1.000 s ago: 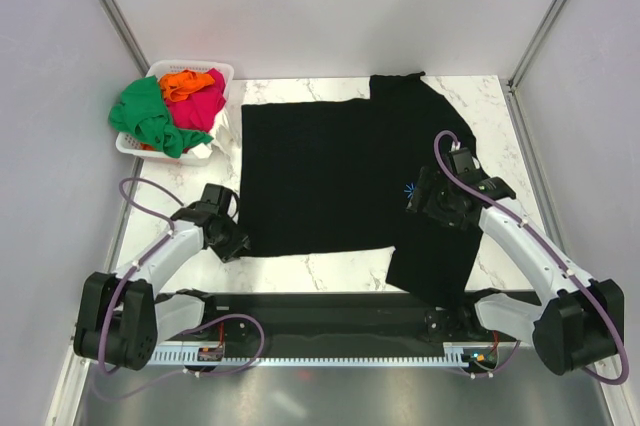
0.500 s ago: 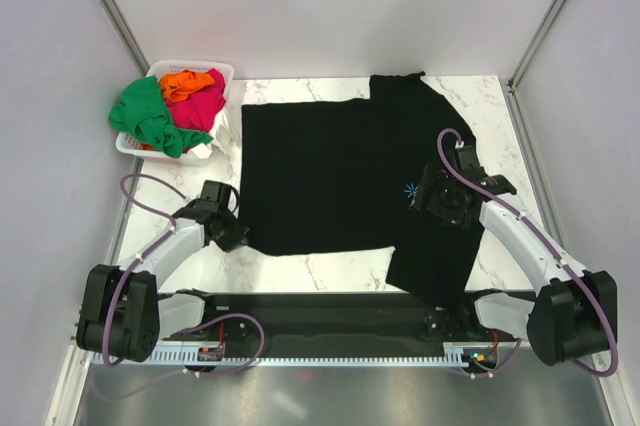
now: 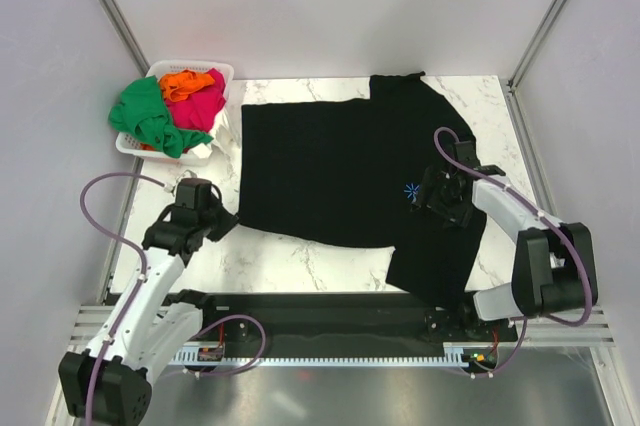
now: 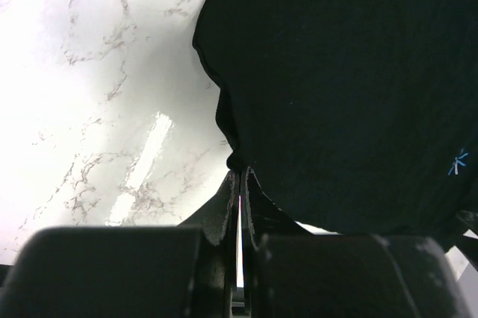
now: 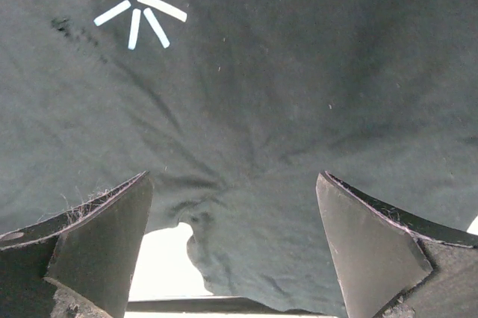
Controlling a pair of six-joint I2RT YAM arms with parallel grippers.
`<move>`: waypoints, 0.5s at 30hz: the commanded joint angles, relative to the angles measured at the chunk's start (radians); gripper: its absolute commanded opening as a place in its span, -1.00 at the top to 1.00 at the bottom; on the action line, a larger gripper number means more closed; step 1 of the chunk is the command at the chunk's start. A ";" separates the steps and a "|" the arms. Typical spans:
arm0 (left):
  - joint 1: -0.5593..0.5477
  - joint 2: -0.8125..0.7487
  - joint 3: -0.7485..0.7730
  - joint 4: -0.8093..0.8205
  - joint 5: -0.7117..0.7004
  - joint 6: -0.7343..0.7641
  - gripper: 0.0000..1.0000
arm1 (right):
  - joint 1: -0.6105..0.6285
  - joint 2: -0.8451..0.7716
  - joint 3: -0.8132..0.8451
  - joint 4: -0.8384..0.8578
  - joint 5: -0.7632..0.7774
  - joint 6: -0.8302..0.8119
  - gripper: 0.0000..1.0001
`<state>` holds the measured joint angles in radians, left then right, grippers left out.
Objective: Fold and stack the t-shirts
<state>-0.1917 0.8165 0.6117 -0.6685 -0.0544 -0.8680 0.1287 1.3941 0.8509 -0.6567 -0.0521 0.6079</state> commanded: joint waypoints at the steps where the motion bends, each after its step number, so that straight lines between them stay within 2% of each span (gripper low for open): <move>1: 0.003 0.022 0.031 -0.074 -0.024 0.035 0.96 | -0.001 0.086 0.036 0.054 -0.015 -0.013 -0.96; 10: 0.003 0.030 0.020 -0.068 -0.016 0.018 0.96 | -0.012 0.365 0.172 0.115 -0.043 -0.040 -0.96; 15: 0.015 0.053 0.052 -0.068 -0.027 0.047 0.96 | -0.009 0.557 0.423 0.117 -0.135 -0.100 -0.93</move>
<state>-0.1905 0.8577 0.6216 -0.7322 -0.0521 -0.8654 0.1204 1.8217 1.1782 -0.6655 -0.1246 0.5735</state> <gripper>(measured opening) 0.026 0.966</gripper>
